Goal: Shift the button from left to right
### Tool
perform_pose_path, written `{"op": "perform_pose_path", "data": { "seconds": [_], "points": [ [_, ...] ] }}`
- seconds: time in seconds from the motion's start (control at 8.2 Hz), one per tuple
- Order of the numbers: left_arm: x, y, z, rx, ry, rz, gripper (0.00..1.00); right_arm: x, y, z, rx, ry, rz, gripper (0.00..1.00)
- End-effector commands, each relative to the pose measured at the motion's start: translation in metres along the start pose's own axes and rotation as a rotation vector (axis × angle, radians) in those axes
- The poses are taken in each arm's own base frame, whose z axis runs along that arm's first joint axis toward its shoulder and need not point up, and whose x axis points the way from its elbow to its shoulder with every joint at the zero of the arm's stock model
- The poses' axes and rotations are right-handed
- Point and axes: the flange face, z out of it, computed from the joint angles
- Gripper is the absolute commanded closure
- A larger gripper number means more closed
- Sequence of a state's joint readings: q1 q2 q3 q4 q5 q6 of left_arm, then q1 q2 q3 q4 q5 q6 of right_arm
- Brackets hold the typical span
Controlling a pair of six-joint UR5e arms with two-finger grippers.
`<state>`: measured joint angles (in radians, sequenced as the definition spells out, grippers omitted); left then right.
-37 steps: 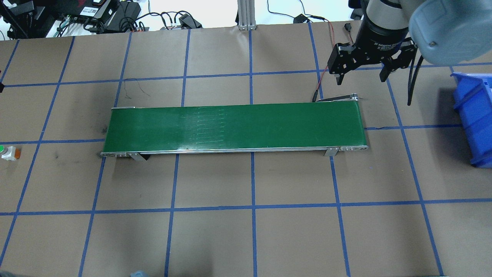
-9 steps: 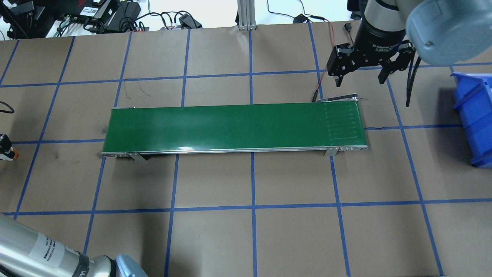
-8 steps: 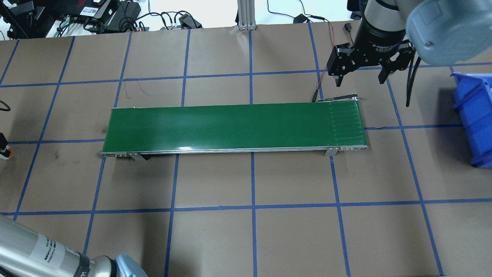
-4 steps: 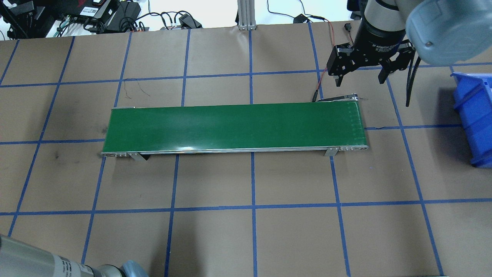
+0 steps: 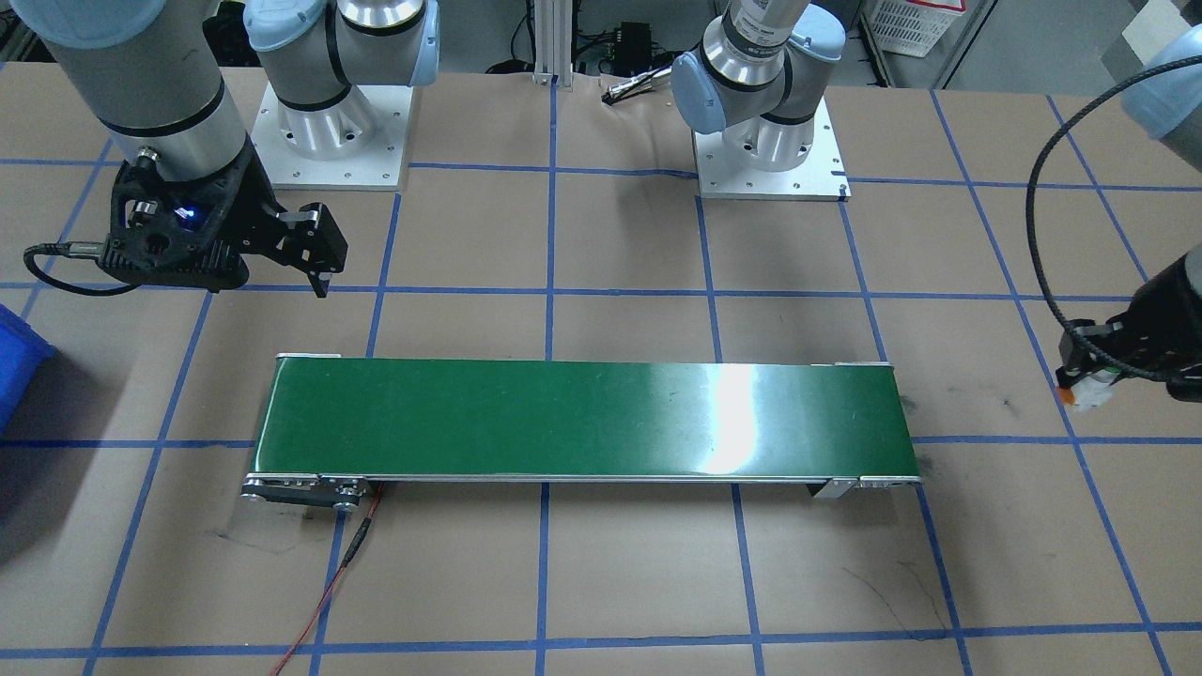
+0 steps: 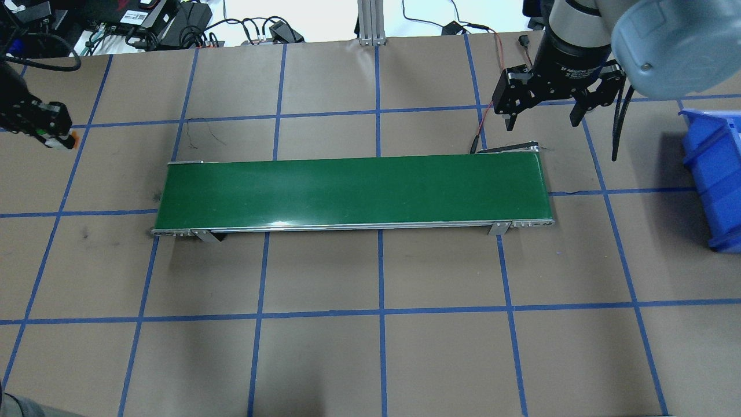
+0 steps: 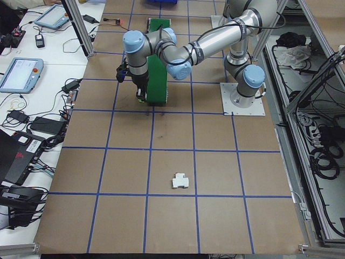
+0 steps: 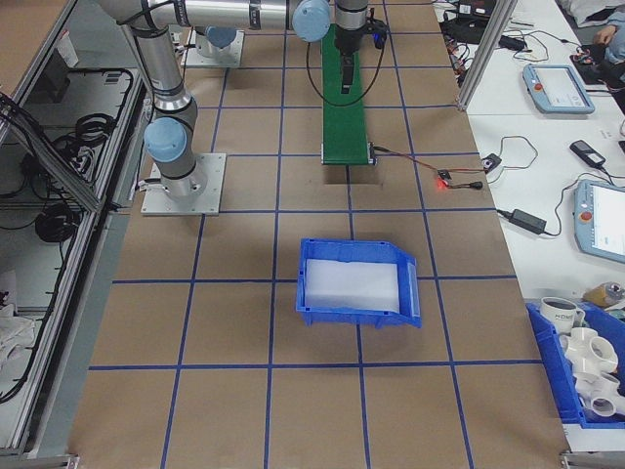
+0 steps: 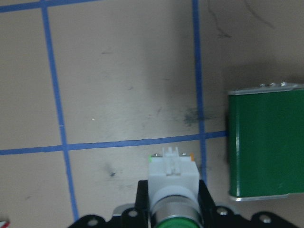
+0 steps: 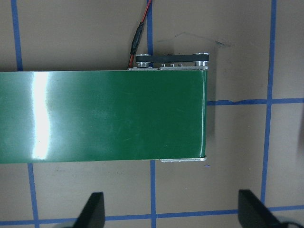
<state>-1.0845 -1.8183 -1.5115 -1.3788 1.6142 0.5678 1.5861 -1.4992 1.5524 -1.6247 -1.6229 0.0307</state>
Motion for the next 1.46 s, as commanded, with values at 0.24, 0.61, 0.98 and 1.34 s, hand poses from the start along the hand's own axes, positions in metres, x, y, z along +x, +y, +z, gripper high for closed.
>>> {"op": "perform_pose_path", "data": {
  "seconds": [0.24, 0.61, 0.98, 1.34],
  "points": [
    [0.097, -0.001, 0.078, -0.121, 0.114, -0.099, 1.0, 0.0, 0.0, 0.001, -0.005, 0.0, 0.0, 0.0],
    [0.113, 0.007, 0.12, -0.167, 0.127, -0.097, 1.0, 0.0, 0.0, 0.001, -0.005, 0.0, 0.001, 0.0],
    [0.134, 0.0, 0.124, -0.153, 0.115, -0.085, 1.0, -0.004, -0.001, 0.0, 0.002, -0.052, 0.0, 0.0],
    [0.129, -0.012, 0.134, -0.112, 0.096, -0.09, 1.0, -0.004, -0.001, 0.001, -0.002, -0.052, 0.0, 0.0]
  ]
}}
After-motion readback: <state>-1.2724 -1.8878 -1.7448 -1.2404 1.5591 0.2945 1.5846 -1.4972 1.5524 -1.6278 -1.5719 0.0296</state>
